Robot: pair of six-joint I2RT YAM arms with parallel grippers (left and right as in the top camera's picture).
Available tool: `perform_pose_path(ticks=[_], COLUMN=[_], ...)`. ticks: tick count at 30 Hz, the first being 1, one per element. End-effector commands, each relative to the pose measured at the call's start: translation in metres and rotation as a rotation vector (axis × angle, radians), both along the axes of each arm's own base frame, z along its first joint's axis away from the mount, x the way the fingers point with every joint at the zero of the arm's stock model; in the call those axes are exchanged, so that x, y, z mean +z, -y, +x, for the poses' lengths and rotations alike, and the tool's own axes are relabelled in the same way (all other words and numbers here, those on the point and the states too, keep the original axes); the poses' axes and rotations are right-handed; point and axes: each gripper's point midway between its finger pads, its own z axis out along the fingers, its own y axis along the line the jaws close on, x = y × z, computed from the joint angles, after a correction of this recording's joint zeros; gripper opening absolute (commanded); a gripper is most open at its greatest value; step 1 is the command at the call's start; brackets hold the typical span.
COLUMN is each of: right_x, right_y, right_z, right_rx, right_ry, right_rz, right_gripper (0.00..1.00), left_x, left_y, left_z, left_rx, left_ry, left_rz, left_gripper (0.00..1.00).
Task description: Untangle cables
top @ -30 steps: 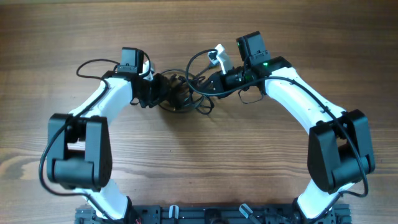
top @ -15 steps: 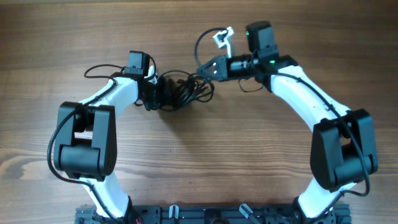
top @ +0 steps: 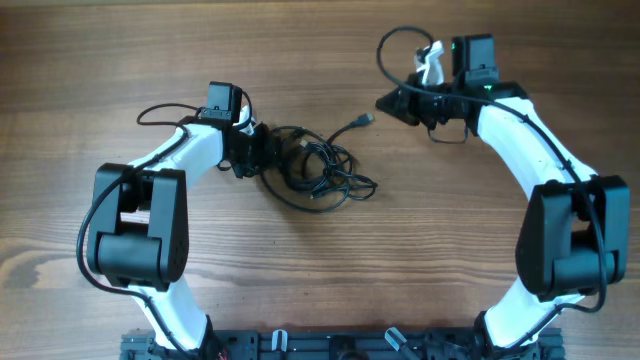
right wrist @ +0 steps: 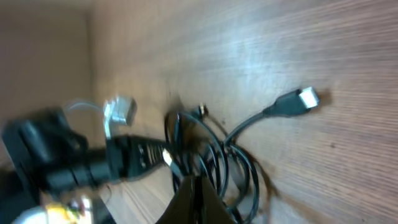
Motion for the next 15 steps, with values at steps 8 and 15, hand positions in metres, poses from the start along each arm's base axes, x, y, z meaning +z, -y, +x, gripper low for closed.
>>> perform_pose_path(ticks=[8, 15], right_x=[0.046, 0.012], right_y=[-0.06, -0.091], right_z=[-0.078, -0.122], right_rx=[0.555, 0.842], right_ry=[0.516, 0.656], right_rz=[-0.451, -0.914], right_gripper=[0.17, 0.2], left_x=[-0.01, -0.01], left_y=[-0.002, -0.002], left_z=[-0.002, -0.002], left_rx=[0.018, 0.018], left_ry=[-0.026, -0.027], left_rz=[0.016, 0.016], left_gripper=[0.17, 0.2])
